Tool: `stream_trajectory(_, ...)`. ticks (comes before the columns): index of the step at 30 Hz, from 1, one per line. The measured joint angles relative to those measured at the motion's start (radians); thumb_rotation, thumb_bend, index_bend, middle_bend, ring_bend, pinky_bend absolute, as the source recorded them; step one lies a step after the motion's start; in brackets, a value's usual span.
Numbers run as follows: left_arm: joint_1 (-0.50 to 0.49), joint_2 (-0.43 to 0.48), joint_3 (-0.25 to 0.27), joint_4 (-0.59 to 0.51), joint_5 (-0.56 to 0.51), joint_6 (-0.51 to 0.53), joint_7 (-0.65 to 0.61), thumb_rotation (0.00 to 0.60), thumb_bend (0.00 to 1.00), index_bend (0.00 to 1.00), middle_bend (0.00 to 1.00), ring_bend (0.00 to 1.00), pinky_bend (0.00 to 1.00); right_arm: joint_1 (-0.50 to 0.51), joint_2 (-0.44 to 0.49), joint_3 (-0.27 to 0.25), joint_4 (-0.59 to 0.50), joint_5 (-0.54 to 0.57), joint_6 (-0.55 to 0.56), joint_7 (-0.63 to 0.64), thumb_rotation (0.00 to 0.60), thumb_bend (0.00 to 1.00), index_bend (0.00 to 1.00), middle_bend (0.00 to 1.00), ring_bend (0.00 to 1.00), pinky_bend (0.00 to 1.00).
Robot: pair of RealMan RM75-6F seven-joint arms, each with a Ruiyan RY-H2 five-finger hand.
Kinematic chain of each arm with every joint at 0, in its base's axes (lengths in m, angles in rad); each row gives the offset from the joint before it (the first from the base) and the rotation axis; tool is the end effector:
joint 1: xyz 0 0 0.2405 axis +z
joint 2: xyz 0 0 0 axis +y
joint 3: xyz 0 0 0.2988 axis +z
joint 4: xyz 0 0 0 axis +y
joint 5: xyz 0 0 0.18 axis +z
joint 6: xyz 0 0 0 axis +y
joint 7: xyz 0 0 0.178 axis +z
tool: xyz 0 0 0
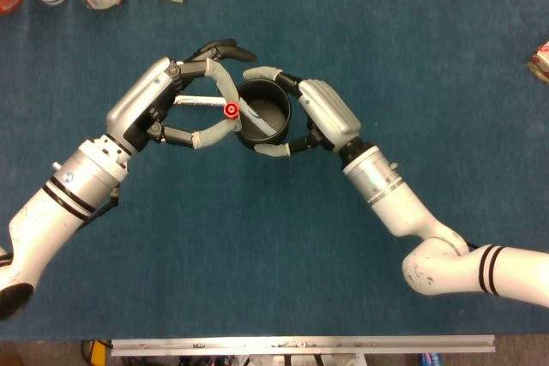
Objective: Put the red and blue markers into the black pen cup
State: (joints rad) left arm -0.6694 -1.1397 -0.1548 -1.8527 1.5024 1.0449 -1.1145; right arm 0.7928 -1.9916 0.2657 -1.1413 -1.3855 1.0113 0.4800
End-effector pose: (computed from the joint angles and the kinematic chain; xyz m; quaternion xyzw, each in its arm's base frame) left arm -0.1245 0.3434 0.1249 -0.4651 -0.6814 -0.5651 0.0056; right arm -0.0797 -0.3738 -0.1126 0.5702 -0.5771 0.5650 0.1503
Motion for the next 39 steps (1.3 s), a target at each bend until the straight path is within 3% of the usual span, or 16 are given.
stream_trajectory(22,-0.042,-0.087,-0.019,0.063,-0.029,-0.048,0.010,0.600,0.33,0.62,0.21,0.06,0.05,0.000,-0.020,0.011,-0.026,0.022,-0.013,0.005,0.600,0.51,0.47,0.43,0.34,0.37)
stream_trajectory(30,-0.045,-0.066,-0.010,0.071,-0.029,-0.071,0.048,0.600,0.33,0.28,0.11,0.02,0.05,-0.006,-0.006,0.008,-0.033,0.020,-0.012,0.000,0.600,0.51,0.48,0.43,0.34,0.37)
stream_trajectory(35,-0.042,-0.029,0.009,0.071,-0.006,-0.083,0.067,0.600,0.33,0.17,0.06,0.00,0.04,-0.014,0.005,0.001,-0.035,0.017,-0.010,0.004,0.600,0.51,0.48,0.43,0.34,0.37)
stream_trajectory(39,-0.036,-0.003,0.022,0.073,0.013,-0.081,0.092,0.600,0.33,0.16,0.04,0.00,0.04,-0.022,0.022,-0.009,-0.040,0.007,-0.005,0.005,0.600,0.51,0.48,0.43,0.34,0.37)
